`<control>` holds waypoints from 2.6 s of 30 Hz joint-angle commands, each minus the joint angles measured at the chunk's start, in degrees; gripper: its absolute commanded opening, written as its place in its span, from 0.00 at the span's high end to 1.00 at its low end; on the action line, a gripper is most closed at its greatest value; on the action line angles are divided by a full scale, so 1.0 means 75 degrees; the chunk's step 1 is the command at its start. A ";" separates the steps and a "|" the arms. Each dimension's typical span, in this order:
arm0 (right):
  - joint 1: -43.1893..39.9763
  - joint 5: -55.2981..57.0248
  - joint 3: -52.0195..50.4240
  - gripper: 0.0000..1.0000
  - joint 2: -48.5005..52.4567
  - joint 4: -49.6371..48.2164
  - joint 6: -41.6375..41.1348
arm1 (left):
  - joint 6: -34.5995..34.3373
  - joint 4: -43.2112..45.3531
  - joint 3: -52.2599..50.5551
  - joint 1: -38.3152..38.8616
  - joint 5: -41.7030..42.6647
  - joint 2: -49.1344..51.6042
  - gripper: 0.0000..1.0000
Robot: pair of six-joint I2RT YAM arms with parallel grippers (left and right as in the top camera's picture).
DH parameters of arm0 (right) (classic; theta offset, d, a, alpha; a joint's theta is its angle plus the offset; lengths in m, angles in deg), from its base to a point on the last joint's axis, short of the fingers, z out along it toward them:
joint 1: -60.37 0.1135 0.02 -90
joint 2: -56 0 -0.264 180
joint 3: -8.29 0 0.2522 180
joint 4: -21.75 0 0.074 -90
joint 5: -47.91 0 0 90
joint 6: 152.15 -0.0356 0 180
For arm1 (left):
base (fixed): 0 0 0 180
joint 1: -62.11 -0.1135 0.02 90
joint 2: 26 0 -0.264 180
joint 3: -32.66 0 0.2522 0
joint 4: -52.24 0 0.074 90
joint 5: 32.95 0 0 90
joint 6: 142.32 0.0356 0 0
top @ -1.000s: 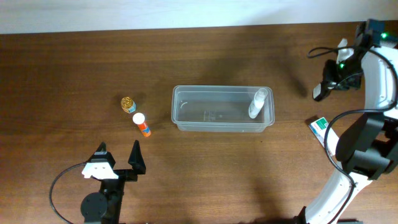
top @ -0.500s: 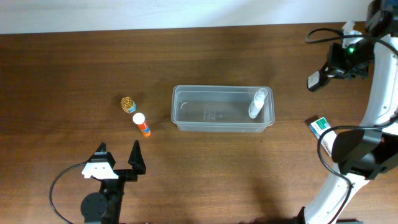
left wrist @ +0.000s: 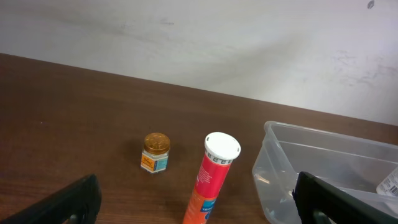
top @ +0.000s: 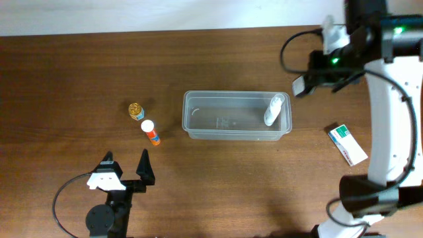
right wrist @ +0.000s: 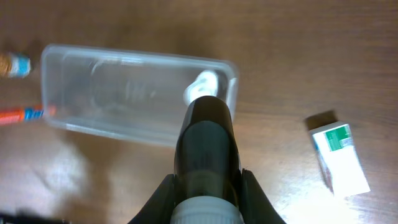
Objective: Pack container
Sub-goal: 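Lift the brown bottle and carry it over the container, then lower the brown bottle beside the spray bottle and open the right gripper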
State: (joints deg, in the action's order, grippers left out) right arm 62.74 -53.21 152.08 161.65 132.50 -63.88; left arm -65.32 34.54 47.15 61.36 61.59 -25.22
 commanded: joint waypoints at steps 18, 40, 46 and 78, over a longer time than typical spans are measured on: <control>0.2235 0.0976 -0.3386 0.81 -0.0265 -0.2812 -0.1763 | 0.0119 -0.0023 -0.0029 -0.0035 0.0085 -0.0064 0.01; 0.2247 0.1667 -0.4468 0.81 0.0516 -0.4299 -0.2838 | 0.0119 -0.0023 -0.0029 -0.0035 0.0085 -0.0064 0.01; 0.2247 0.1781 -0.4468 0.80 0.0845 -0.4368 -0.2838 | 0.0119 -0.0023 -0.0029 -0.0035 0.0082 -0.0064 0.01; 0.1967 0.1976 -0.4468 0.70 0.1338 -0.4704 -0.2836 | 0.0119 -0.0023 -0.0029 -0.0035 0.0085 -0.0064 0.01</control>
State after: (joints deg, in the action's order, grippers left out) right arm 77.65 -39.35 118.67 171.48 97.40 -84.65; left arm -65.32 34.52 47.15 61.36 61.59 -25.22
